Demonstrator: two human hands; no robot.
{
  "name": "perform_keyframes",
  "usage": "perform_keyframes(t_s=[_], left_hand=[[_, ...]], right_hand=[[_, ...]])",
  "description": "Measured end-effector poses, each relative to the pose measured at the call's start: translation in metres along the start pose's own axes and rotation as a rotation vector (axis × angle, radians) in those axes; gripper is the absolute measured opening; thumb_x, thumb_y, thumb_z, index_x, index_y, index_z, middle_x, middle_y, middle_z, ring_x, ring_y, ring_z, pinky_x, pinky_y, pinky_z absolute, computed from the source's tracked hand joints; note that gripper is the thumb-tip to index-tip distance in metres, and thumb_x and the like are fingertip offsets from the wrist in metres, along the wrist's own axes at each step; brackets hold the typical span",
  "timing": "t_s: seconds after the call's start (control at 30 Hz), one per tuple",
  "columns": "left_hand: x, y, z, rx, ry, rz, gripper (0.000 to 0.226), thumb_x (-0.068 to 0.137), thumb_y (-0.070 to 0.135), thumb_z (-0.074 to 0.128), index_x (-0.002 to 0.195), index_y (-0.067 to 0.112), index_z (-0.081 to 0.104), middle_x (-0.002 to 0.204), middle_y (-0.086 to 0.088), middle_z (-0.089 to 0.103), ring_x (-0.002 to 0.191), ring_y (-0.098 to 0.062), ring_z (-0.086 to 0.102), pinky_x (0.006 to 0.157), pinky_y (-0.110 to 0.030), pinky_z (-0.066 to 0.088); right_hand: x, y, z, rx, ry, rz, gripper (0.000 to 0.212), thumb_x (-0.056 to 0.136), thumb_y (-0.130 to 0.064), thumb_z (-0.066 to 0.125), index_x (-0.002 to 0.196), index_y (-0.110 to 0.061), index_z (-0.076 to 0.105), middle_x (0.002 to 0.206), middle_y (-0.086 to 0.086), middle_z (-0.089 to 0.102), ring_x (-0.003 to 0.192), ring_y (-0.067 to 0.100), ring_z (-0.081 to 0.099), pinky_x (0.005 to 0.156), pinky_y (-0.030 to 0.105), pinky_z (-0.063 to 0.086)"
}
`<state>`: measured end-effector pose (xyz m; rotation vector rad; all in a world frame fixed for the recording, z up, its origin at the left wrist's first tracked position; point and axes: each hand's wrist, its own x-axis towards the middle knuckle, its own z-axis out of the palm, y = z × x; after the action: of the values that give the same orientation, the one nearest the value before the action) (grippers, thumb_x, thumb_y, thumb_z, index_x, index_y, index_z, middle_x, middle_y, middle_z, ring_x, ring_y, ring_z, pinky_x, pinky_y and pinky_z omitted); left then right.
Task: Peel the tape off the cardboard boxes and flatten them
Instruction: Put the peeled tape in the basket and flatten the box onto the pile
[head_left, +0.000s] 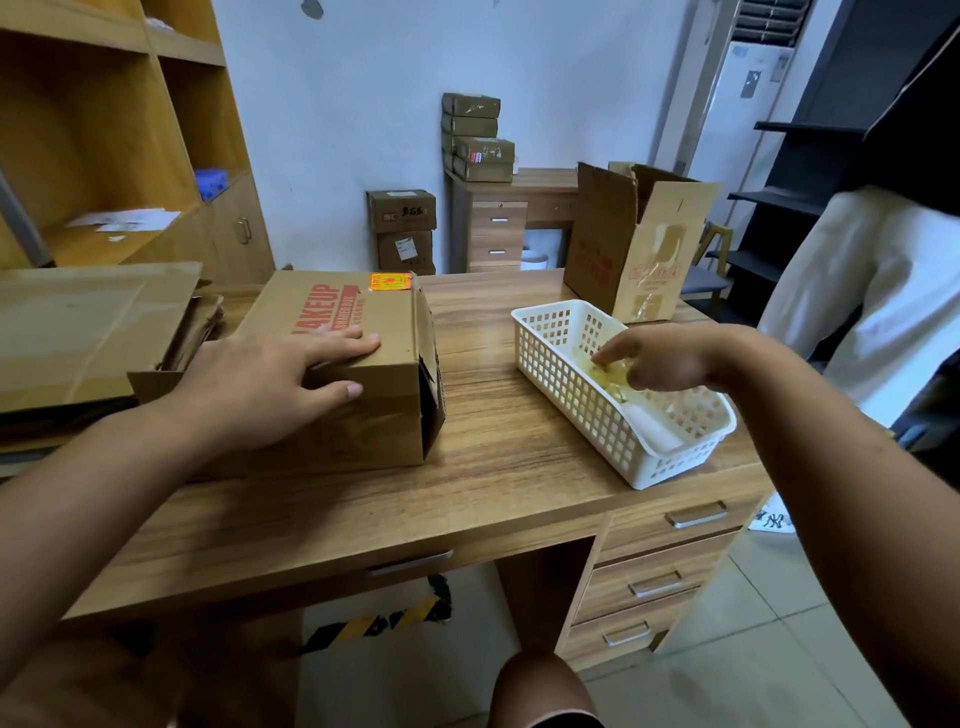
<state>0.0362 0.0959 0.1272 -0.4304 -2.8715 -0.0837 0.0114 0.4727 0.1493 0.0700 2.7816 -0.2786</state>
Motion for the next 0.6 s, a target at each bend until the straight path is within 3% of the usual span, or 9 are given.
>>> perform_keyframes(t_s=[0.13,0.23,0.3,0.37,0.43,0.5,0.6], left_hand=[[0.000,0.001,0.001,0.015,0.000,0.003,0.053,0.090,0.071,0.041,0.138,0.072,0.019,0.153,0.033,0.029,0.131,-0.017,0.049,0.074,-0.032,0.039],[0.000,0.000,0.001,0.016,0.008,0.014,0.054,0.090,0.071,0.041,0.138,0.072,0.018,0.153,0.032,0.029,0.131,-0.018,0.049,0.076,-0.033,0.041],[0.000,-0.001,0.002,0.013,0.014,0.019,0.053,0.090,0.071,0.041,0.138,0.073,0.018,0.153,0.033,0.028,0.132,-0.017,0.048,0.084,-0.035,0.045],[0.000,-0.001,0.002,0.009,0.011,0.020,0.053,0.090,0.071,0.041,0.137,0.073,0.018,0.153,0.033,0.028,0.133,-0.017,0.047,0.085,-0.036,0.045],[0.001,-0.001,0.003,0.000,0.012,0.025,0.053,0.090,0.071,0.042,0.137,0.073,0.018,0.153,0.033,0.028,0.133,-0.017,0.048,0.080,-0.034,0.044],[0.000,-0.001,0.002,-0.008,0.011,0.031,0.053,0.090,0.071,0.042,0.137,0.073,0.018,0.153,0.034,0.028,0.132,-0.017,0.048,0.079,-0.033,0.043],[-0.002,0.000,0.002,-0.013,0.018,0.033,0.053,0.090,0.071,0.042,0.138,0.073,0.018,0.153,0.034,0.026,0.135,-0.017,0.047,0.087,-0.036,0.046]], right_hand=[[-0.006,0.000,-0.001,0.097,-0.017,0.001,0.077,0.085,0.002,0.052,0.152,-0.034,0.044,0.164,0.004,0.031,0.151,0.026,0.026,0.122,0.048,0.025],[-0.008,0.001,0.002,0.162,0.056,-0.031,0.079,0.090,-0.005,0.057,0.157,-0.037,0.030,0.162,0.000,0.034,0.149,0.025,0.030,0.121,0.044,0.028],[-0.006,0.001,0.007,0.156,0.107,-0.032,0.081,0.094,-0.018,0.063,0.158,-0.042,0.020,0.160,-0.006,0.039,0.147,0.024,0.034,0.120,0.044,0.030],[0.000,0.001,0.013,0.033,0.197,-0.002,0.075,0.094,-0.038,0.062,0.156,-0.048,0.021,0.159,-0.002,0.040,0.148,0.026,0.028,0.120,0.049,0.025],[0.002,-0.001,0.018,-0.067,0.270,0.017,0.062,0.094,-0.048,0.058,0.151,-0.048,0.034,0.161,0.005,0.034,0.152,0.026,0.016,0.119,0.050,0.016],[0.002,-0.002,0.022,-0.071,0.306,-0.028,0.056,0.096,-0.047,0.057,0.150,-0.042,0.042,0.167,0.001,0.023,0.156,0.021,0.005,0.121,0.051,0.009],[0.000,-0.002,0.025,-0.024,0.365,-0.111,0.062,0.098,-0.043,0.057,0.155,-0.034,0.036,0.170,-0.010,0.006,0.157,0.016,0.000,0.122,0.054,0.009]])
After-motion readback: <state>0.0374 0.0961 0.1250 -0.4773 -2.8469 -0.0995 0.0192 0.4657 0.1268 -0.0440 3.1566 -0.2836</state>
